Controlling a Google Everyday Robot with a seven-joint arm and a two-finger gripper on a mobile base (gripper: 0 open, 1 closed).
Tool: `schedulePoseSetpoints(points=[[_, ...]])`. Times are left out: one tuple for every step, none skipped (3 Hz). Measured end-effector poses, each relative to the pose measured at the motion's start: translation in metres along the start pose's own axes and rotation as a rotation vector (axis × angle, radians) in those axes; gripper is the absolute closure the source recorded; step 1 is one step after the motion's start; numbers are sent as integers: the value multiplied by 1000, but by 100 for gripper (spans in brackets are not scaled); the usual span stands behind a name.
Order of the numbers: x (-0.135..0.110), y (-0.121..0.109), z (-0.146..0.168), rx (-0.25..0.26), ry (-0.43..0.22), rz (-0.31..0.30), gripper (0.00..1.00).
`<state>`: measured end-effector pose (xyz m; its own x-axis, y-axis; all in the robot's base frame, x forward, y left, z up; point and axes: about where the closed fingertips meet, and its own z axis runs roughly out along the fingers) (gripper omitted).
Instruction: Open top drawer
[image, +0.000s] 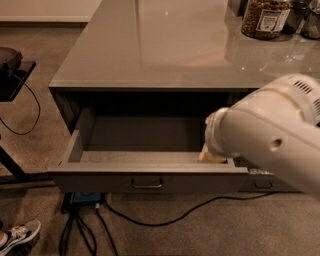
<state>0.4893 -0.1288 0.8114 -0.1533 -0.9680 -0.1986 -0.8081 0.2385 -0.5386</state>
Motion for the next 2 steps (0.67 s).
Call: schedulePoseSetpoints(points=[[-1,-45,-4,74,-84,-8,63],[-3,-84,23,102,-156,-22,86]])
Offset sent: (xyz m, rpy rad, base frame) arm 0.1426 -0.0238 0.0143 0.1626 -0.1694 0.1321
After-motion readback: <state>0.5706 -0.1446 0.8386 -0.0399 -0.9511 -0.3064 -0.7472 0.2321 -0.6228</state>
